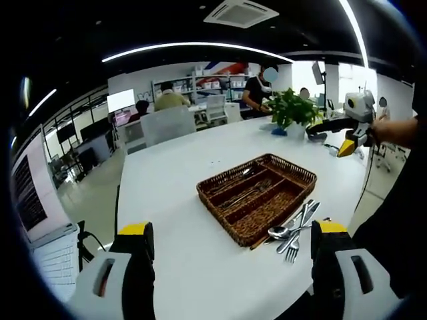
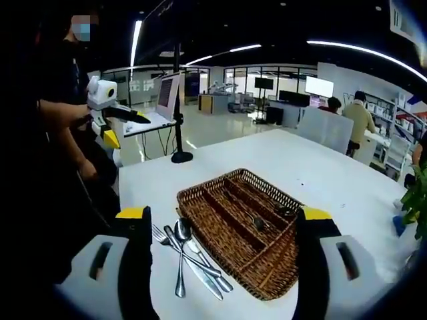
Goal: Arrange the knives, forks, and spoons in their matching storage slots by inserting each utensil handle-first until every utensil is classified and aligned in the correct compartment
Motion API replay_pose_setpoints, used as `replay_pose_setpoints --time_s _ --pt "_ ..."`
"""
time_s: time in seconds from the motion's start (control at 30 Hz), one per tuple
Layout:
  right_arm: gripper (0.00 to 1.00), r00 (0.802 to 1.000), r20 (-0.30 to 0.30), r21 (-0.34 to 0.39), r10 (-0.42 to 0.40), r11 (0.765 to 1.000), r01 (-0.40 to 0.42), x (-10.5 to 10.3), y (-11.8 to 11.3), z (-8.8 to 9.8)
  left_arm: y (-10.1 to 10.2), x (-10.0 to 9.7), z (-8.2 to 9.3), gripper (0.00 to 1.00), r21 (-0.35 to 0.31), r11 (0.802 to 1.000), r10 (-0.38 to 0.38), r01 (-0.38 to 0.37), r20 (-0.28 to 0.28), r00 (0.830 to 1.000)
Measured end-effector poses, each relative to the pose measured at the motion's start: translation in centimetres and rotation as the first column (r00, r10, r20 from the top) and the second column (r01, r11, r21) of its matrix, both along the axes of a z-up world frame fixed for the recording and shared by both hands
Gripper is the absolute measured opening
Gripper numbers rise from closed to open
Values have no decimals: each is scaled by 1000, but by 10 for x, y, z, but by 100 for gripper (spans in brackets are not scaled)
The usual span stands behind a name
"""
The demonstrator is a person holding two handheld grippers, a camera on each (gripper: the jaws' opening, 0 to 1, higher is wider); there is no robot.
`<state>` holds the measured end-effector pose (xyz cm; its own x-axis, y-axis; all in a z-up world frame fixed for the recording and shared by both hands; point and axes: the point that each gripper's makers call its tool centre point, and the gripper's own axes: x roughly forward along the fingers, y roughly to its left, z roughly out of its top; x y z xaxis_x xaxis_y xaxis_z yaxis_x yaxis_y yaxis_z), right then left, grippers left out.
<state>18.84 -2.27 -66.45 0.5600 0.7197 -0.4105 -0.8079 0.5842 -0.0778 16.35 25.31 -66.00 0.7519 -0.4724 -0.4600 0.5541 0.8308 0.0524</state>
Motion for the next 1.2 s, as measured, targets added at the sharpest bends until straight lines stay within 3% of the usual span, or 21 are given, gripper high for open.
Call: replay_pose_setpoints --time_s 0.4,0.7,1.03,1.2 --pt "78 999 -39 9 38 999 -38 -8 12 -26 4 -1 4 100 -7 1000 14 -14 6 1000" --pt "76 995 -86 -3 55 998 -56 -16 21 -58 1 -2 1 100 24 1000 -18 17 9 1000" --pt "63 987 -128 -30 100 994 -105 -26 32 -82 2 0 -2 100 42 999 -18 18 3 1000" --pt "55 982 -150 -48 117 991 -126 -32 36 -98 -1 1 -4 100 24 999 -28 27 35 999"
